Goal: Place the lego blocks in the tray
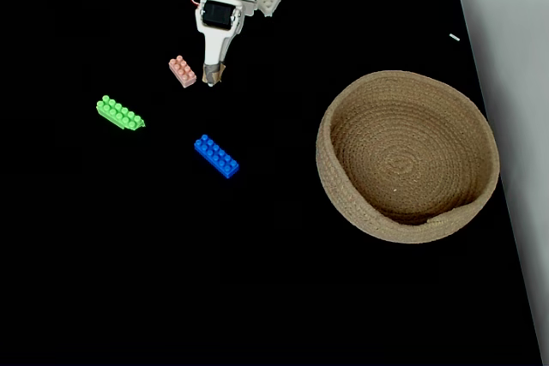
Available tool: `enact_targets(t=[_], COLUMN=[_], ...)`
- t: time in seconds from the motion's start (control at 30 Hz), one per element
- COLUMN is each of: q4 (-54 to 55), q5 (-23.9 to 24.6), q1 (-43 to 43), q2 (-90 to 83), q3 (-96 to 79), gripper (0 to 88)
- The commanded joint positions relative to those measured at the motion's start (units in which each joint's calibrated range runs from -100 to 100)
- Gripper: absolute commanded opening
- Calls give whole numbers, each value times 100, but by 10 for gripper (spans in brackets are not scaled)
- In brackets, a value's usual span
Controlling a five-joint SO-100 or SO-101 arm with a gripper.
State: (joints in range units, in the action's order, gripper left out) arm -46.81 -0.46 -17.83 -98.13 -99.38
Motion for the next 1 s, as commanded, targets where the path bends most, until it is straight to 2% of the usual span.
enact_targets(t=[0.0, 0.97], q4=[29, 29], q5=[-39, -39], q1=[-113, -146], q2=[-75, -75], q3=[-62, -62], gripper=[3, 3])
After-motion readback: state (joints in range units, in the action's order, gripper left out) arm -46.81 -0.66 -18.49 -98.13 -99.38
